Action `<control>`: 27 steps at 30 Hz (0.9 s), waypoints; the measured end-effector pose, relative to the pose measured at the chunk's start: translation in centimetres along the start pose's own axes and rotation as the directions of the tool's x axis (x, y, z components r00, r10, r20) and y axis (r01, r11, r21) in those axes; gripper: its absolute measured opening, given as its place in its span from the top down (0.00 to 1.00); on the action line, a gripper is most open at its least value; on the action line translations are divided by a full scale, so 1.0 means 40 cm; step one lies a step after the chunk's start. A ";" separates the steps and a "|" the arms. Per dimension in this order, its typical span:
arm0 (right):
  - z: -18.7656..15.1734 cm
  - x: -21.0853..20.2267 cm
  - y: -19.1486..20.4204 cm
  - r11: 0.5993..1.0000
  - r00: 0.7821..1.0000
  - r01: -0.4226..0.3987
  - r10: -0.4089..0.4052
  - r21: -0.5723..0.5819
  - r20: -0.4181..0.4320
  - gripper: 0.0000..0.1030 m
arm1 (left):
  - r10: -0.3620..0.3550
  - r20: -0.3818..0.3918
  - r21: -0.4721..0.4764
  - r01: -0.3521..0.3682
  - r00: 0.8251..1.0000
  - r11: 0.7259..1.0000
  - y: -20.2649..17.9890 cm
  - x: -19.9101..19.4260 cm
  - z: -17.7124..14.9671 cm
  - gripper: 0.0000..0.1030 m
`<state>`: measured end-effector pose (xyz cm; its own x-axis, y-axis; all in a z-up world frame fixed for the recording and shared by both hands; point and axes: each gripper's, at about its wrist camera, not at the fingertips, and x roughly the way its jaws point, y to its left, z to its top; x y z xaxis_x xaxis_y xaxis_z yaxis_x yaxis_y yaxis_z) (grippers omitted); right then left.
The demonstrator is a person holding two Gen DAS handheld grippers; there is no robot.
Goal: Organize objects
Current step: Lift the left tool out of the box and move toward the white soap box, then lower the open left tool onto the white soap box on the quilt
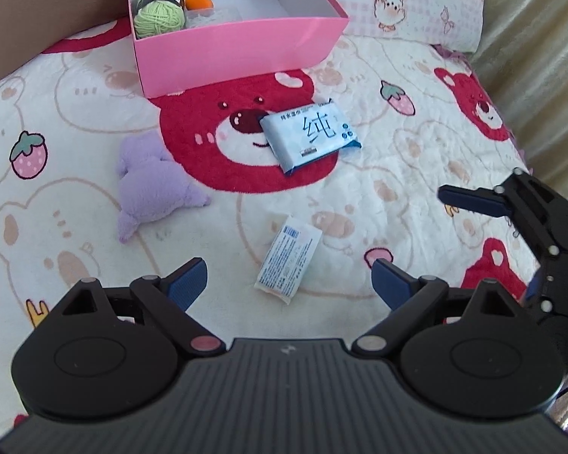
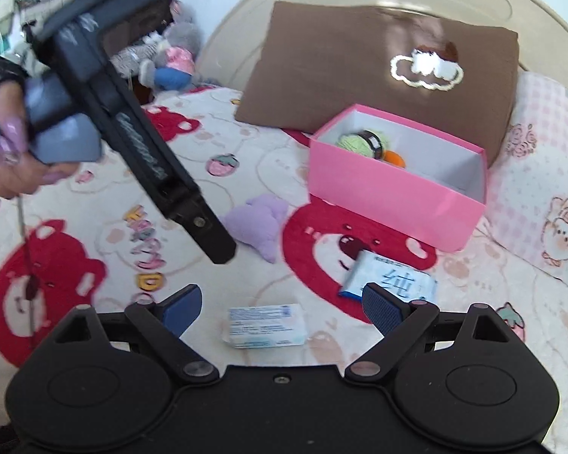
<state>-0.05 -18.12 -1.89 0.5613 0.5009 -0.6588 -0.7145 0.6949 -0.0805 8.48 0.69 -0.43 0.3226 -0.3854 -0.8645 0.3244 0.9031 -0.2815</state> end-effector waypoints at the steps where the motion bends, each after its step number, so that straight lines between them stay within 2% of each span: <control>1: 0.002 0.008 -0.004 1.000 1.000 -0.006 0.006 0.010 -0.008 0.09 | 0.005 -0.003 -0.013 -0.005 1.000 1.000 0.004 0.006 -0.003 0.08; 10: 0.007 0.048 0.003 0.995 0.993 -0.094 0.095 0.015 -0.070 0.09 | 0.003 0.016 -0.096 -0.002 1.000 0.995 0.026 0.049 -0.032 0.08; 17: -0.006 0.101 0.006 0.993 0.985 -0.116 0.117 0.017 -0.130 0.09 | -0.015 0.004 -0.128 0.016 1.000 0.992 0.035 0.081 -0.052 0.08; 20: -0.014 0.116 0.000 0.992 0.984 -0.120 0.123 0.034 -0.132 0.09 | -0.016 0.011 -0.153 0.017 1.000 0.988 0.037 0.096 -0.061 0.09; 24: -0.033 0.137 -0.004 0.986 0.981 -0.153 0.159 0.061 -0.114 0.09 | -0.054 0.017 -0.199 0.056 0.998 0.978 0.043 0.122 -0.078 0.09; 27: -0.033 0.156 0.006 0.989 0.982 -0.147 0.149 0.024 -0.113 0.09 | -0.054 0.010 -0.219 0.055 0.998 0.974 0.047 0.141 -0.087 0.09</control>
<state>2.70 -15.50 -7.01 0.3980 0.5375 -0.7435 -0.7790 0.6261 0.0357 7.81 0.87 -7.30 0.3134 -0.4357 -0.8438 0.1387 0.9000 -0.4132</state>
